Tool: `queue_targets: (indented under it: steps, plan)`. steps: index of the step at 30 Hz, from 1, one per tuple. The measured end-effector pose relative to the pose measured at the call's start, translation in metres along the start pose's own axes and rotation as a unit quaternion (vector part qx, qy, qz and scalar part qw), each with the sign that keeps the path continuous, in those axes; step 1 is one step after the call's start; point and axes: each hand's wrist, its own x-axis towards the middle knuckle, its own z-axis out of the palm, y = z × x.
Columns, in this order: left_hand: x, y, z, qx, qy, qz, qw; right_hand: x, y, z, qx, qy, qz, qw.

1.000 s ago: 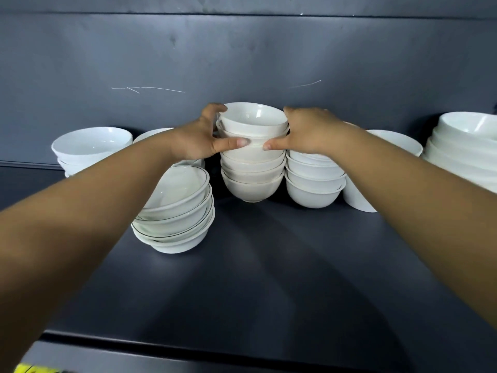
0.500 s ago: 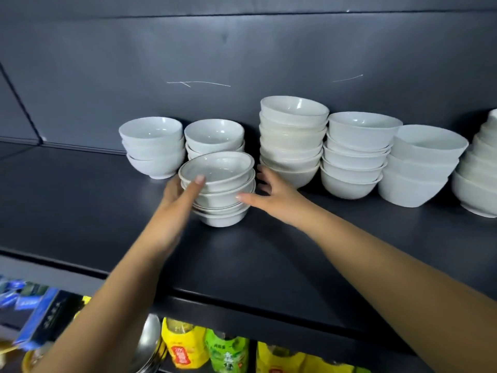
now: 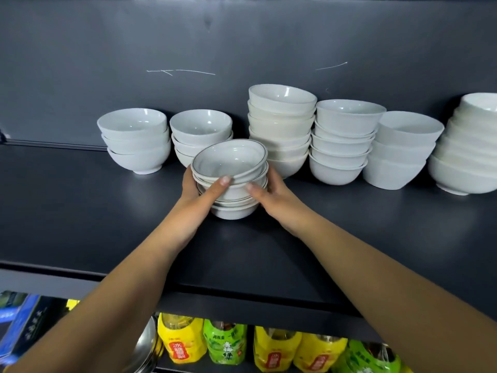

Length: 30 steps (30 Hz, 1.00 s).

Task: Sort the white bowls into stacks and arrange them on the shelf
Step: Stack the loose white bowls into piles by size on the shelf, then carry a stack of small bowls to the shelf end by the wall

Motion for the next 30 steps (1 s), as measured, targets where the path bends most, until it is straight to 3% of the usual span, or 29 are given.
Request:
queue_targets:
  steps: [5,13,21,30]
  plan:
    - [-0.001,0.000,0.011,-0.026,0.037,0.029,0.999,0.004,-0.015,0.025,0.065,0.096,-0.028,0.993]
    - [-0.054,0.016,0.043,-0.034,0.161,0.087,0.982,-0.048,-0.032,0.044,0.109,0.119,-0.035,0.986]
    - [-0.146,0.071,0.039,-0.014,0.280,0.159,0.947,-0.114,-0.083,0.093,0.190,0.043,-0.089,0.977]
    - [-0.242,0.116,-0.063,0.018,0.372,0.148,0.916,-0.124,-0.121,0.225,0.231,-0.083,-0.070,0.967]
